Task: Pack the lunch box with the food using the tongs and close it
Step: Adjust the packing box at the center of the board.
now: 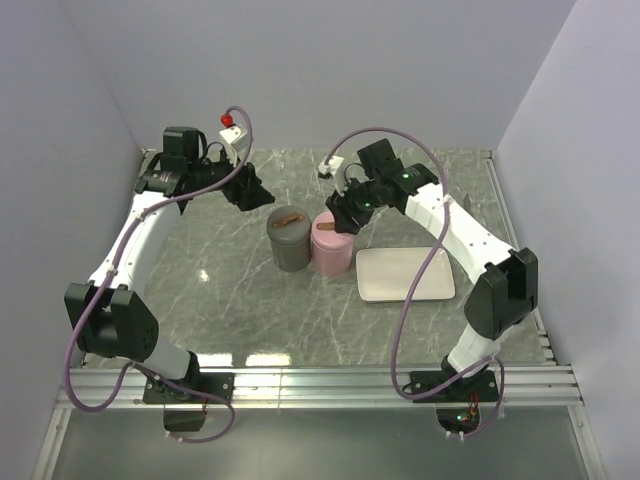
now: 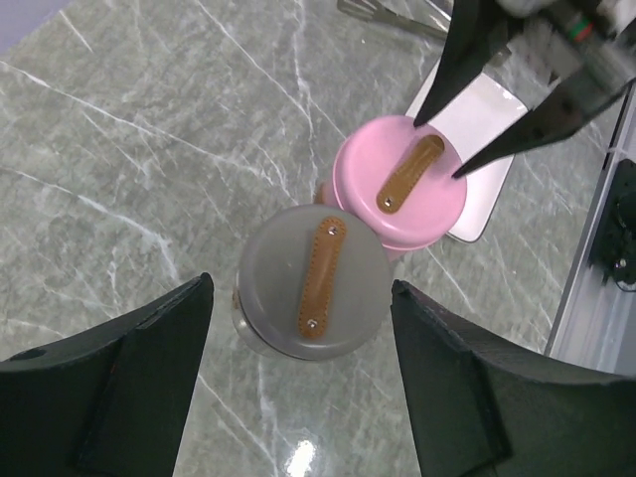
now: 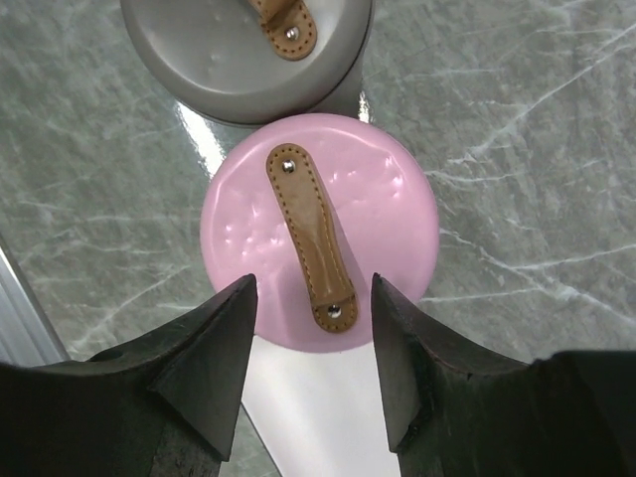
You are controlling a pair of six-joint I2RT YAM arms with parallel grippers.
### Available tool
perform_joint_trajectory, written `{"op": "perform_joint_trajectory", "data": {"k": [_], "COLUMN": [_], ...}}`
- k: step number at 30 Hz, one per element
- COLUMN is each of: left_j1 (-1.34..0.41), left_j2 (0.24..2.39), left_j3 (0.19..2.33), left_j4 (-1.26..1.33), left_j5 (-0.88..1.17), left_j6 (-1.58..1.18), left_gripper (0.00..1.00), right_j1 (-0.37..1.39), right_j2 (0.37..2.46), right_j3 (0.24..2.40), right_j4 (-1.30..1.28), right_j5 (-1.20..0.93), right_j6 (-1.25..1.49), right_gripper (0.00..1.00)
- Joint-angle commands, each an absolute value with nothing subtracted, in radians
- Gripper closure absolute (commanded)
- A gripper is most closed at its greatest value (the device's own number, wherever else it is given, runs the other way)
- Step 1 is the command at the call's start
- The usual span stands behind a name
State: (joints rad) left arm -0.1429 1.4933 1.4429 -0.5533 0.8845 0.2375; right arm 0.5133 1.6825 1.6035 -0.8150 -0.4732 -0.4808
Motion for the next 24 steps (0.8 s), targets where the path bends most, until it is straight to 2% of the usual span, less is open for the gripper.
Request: {"op": "perform_joint_trajectory", "data": {"k": [1,13,17,24], "left_j1": [-0.133,-0.147,-0.213,-0.232], "left_j2": [1.5,1.508,1.517,1.468], "left_j3": [1.456,1.474,1.476,1.344], "left_j4": [-0.485,-0.572,-0.66,-0.523], "left_j5": [0.945,0.902,0.766,0.739], "left_j6": [0.167,0.282,0.429,0.41], "left_gripper": [0.22,0.21,0.25,0.3], "right_j1": [0.528,0.528,0.531,0.558], "right_j2": [1.715,1.77,1.756,1.674], "right_j3": [1.64,1.608,1.615,1.499], "right_j4": [-0.813,-0.847,-0.85,-0.736], "right_j5": [-0.426,-0.483,-0.477,-0.37], "right_j6": [-0.518,-0.492,-0.483,-0.454], "right_gripper": [0.43,0.44,0.44,0.44]}}
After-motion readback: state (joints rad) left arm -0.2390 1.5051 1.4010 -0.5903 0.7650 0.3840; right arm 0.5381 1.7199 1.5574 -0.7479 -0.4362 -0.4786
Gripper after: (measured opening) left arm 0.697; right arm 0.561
